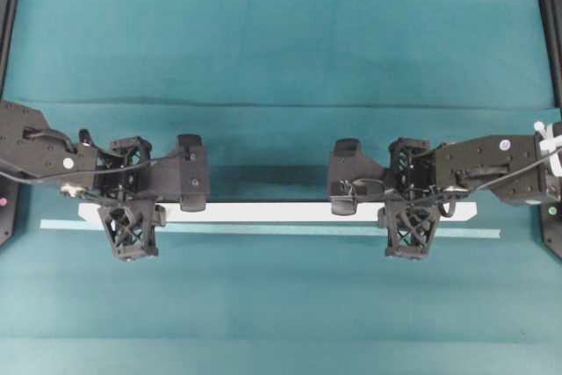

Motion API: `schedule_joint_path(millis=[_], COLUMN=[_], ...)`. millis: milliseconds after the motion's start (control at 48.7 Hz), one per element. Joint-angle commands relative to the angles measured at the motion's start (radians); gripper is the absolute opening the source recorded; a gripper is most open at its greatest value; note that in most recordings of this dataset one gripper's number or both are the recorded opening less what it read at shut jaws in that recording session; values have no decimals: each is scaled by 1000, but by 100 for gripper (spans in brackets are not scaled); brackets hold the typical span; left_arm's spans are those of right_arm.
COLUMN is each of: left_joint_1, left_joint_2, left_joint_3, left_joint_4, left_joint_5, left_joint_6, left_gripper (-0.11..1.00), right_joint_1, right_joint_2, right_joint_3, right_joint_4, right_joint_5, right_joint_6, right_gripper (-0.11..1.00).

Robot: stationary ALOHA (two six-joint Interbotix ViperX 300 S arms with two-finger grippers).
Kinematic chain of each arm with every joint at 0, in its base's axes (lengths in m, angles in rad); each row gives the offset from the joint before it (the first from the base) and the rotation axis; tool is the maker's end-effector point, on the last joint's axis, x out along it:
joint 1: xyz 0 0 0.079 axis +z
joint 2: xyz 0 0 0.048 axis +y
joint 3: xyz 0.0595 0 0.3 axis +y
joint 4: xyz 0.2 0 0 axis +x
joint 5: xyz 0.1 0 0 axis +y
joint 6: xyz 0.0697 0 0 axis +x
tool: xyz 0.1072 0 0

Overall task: Lift a wooden board with both hands.
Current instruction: 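Lift the board with both grippers and move it back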

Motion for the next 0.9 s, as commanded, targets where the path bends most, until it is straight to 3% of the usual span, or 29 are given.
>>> schedule_joint_path(millis=[0,883], left_joint_1=[8,6], left_joint_2=[-6,-15], left_joint_3=[-8,-21], left_joint_4=[5,5], left_joint_5=[-5,12], left_joint_6=[5,-3], left_gripper=[18,18], right_joint_1=[3,25], right_joint_2=[12,3], right_joint_3=[-5,-38], right_joint_4=[-5,8], right_joint_5=[-2,54], right_joint_6=[-5,3], right_gripper=[22,22])
